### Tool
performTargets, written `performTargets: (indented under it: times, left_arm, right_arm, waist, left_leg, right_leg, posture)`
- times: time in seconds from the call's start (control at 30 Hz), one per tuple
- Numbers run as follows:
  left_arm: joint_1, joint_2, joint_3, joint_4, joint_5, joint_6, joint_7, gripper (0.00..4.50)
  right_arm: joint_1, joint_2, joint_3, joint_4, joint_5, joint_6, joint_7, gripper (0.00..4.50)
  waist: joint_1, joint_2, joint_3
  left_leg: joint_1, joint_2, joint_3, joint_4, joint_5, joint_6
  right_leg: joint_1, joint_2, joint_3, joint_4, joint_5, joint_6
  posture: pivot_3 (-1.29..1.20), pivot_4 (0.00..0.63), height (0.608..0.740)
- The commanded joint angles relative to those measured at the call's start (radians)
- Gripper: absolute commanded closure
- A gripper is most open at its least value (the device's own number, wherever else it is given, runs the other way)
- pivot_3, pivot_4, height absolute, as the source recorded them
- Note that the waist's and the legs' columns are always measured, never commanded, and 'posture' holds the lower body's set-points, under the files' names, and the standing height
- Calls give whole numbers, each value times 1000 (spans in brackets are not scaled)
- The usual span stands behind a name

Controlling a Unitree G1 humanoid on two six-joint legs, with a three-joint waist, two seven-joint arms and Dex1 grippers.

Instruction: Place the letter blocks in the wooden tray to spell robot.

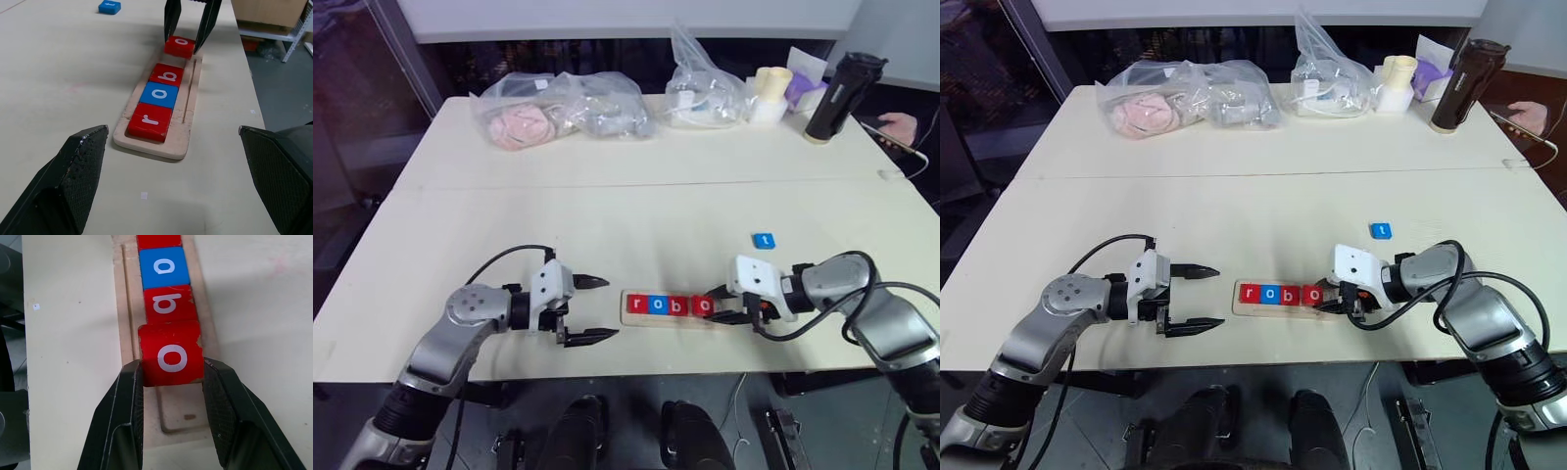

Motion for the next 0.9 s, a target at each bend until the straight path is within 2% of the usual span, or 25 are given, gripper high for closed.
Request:
performTargets:
  times: [0.03,0.5,0.57,0.63,0.7,0.73,0.9]
  left_arm:
    - [3,5,15,-35,-15,0,5,0]
    - [1,-1,9,-39,-14,4,14,0]
    - [2,-1,9,-39,-15,4,16,0]
    - [2,-2,9,-38,-15,4,17,0]
    - [5,-1,9,-41,-15,4,17,0]
    - [7,-1,9,-42,-15,4,17,0]
    - [8,-1,10,-40,-15,2,17,0]
  right_arm:
    - [-21,3,-7,-21,-7,-11,-7,3364]
    - [-22,4,0,-17,-16,-17,-14,3364]
    - [-23,6,2,-18,-16,-16,-15,2301]
    - [-26,8,3,-15,-18,-19,-16,1465]
    - [-27,8,3,-13,-18,-21,-16,310]
    - [-28,8,3,-13,-18,-22,-16,35]
    - [-38,5,-4,-11,-19,-21,-19,35]
  waist:
    - [0,0,0]
    - [0,0,0]
    - [0,0,0]
    - [0,0,0]
    - [0,0,0]
    - [0,0,0]
    - [0,0,0]
  left_leg:
    - [0,0,0,0,0,0]
    - [0,0,0,0,0,0]
    - [0,0,0,0,0,0]
    - [0,0,0,0,0,0]
    - [0,0,0,0,0,0]
    - [0,0,0,0,0,0]
    - [0,0,0,0,0,0]
  right_leg:
    - [0,0,0,0,0,0]
    - [0,0,0,0,0,0]
    - [0,0,0,0,0,0]
    - [0,0,0,0,0,0]
    - [0,0,0,1,0,0]
    - [0,0,0,1,0,0]
    - [0,0,0,1,0,0]
  posture:
    - [0,150,738]
    - [0,150,738]
    - [0,150,738]
    - [0,150,738]
    - [0,150,738]
    - [0,150,738]
    - [0,150,738]
